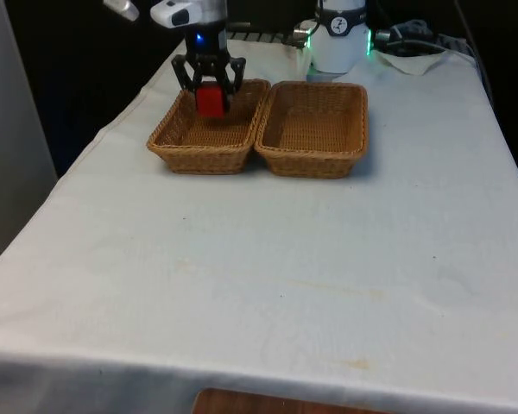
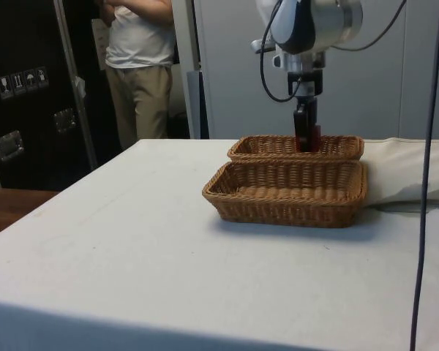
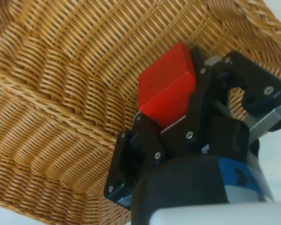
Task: Pick up the red cube and place it into the right basket.
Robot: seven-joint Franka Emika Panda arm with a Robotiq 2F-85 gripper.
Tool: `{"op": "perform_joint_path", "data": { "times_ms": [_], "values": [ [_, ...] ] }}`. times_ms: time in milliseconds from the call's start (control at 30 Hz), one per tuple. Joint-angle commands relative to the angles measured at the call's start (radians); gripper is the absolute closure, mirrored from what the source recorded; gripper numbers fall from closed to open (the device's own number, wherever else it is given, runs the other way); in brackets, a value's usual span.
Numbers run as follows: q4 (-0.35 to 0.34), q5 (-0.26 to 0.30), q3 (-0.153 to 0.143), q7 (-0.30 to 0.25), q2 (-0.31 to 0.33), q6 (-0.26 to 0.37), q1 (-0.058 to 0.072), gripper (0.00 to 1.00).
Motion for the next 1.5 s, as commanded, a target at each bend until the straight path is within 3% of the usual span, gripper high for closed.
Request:
{"op": "perform_joint_path", "data": {
  "times_ms": [0,133,900,933,967,1167,1200,1233,1300,1467],
  "values": [
    [-0.003,0.023,0.008,-0.017,-0.007,0.001,-0.006,0.97],
    [0.001,0.022,0.001,-0.014,0.008,0.0,0.0,0.97],
    [0.002,0.025,0.0,-0.019,0.004,-0.005,-0.003,0.97],
    [0.002,0.022,-0.002,-0.014,0.008,-0.002,0.0,0.89],
    [0.002,0.026,-0.001,-0.02,0.002,-0.007,-0.003,0.89],
    [0.003,0.028,-0.001,-0.022,0.001,-0.01,-0.004,0.34],
    [0.004,0.022,-0.004,-0.014,0.008,-0.004,0.0,0.1],
    [0.003,0.028,-0.001,-0.023,0.0,-0.01,-0.004,0.1],
    [0.003,0.028,-0.002,-0.023,0.0,-0.011,-0.004,0.0],
    [0.004,0.028,-0.002,-0.023,0.0,-0.011,-0.004,0.0]
  ]
}}
